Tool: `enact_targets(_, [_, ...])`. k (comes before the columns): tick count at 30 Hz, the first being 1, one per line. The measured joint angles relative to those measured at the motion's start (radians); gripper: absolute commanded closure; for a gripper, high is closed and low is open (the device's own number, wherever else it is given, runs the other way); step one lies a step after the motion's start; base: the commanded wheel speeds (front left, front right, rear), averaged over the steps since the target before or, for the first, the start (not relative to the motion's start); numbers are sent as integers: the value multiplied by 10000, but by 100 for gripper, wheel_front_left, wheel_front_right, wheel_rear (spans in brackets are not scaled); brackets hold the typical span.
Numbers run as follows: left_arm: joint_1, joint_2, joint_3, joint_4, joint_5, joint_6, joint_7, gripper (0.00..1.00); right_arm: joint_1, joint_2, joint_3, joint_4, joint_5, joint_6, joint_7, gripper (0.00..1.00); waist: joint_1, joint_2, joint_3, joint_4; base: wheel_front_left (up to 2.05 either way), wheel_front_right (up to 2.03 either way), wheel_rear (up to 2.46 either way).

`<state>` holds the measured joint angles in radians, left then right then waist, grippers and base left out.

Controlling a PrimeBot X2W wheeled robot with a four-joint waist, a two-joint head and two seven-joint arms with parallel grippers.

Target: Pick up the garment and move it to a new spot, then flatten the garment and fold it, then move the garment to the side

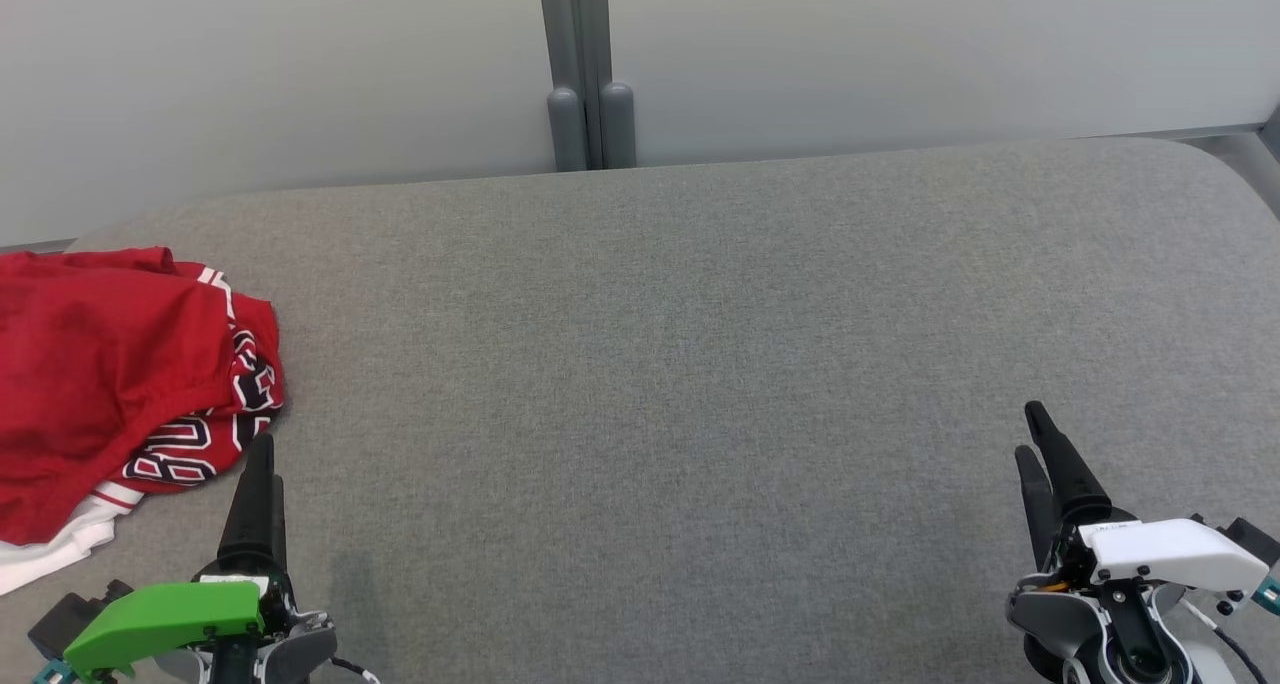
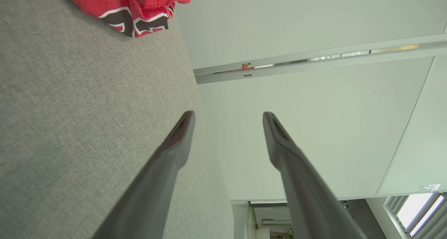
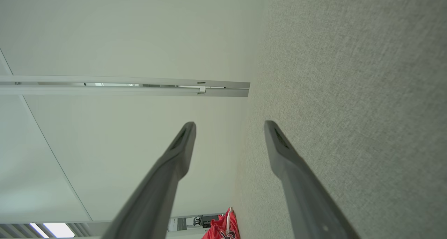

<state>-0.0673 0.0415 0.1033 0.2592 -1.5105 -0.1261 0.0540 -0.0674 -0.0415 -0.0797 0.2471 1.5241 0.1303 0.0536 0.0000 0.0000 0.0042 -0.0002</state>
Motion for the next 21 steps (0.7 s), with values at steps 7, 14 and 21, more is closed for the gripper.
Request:
enact_targets(7, [-1, 2, -92, -332, 1567, 48, -320, 0, 6, -6, 217, -242, -1181, 0, -307, 0, 0, 0, 5, -10, 0, 0, 0])
enact_targets(14, [-1, 4, -293, -610, 3212, 219, -606, 0, 12, -12, 393, -453, -2303, 0, -598, 0, 0, 0, 2, -14, 0, 0, 0])
enact_targets(21, [2, 15, -428, -755, 4801, 337, -867, 0, 17, -23, 596, -617, -3651, 0, -865, 0, 0, 0, -20, -20, 0, 0, 0])
